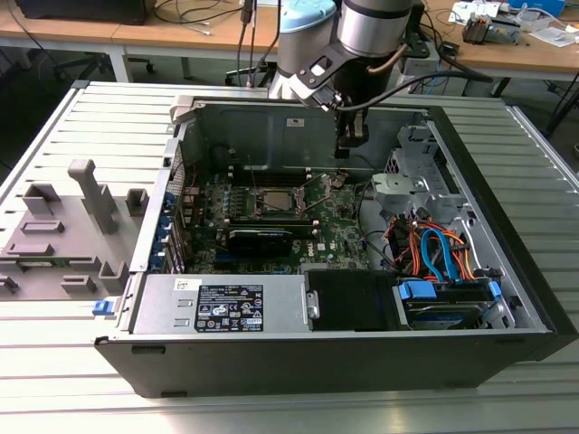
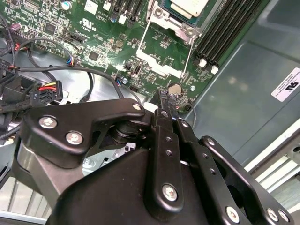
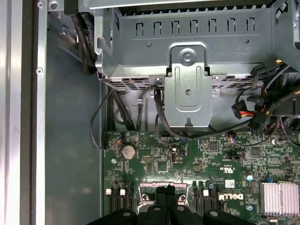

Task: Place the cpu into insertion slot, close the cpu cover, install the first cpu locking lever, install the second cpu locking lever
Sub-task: 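Close the cpu cover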

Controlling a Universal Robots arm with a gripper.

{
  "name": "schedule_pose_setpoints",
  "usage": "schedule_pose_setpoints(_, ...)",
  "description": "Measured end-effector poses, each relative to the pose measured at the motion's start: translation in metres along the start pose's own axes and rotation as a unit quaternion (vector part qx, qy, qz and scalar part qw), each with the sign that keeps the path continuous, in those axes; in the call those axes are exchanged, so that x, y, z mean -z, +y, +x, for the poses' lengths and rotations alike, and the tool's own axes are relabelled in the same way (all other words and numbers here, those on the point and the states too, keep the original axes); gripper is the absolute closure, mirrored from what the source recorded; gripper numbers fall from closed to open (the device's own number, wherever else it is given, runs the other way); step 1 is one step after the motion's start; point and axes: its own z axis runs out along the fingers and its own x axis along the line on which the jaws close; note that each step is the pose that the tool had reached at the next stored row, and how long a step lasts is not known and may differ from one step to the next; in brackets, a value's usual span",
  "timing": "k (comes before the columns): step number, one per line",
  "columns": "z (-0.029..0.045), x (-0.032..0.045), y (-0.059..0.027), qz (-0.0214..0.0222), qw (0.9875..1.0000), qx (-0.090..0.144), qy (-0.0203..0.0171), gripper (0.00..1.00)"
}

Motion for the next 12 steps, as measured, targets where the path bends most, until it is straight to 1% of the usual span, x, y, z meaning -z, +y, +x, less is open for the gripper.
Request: schedule_pose_setpoints(12, -0.0002, -0.0032, 0.0002, 0.0000, 1.0000, 0.000, 0.0000, 0.89)
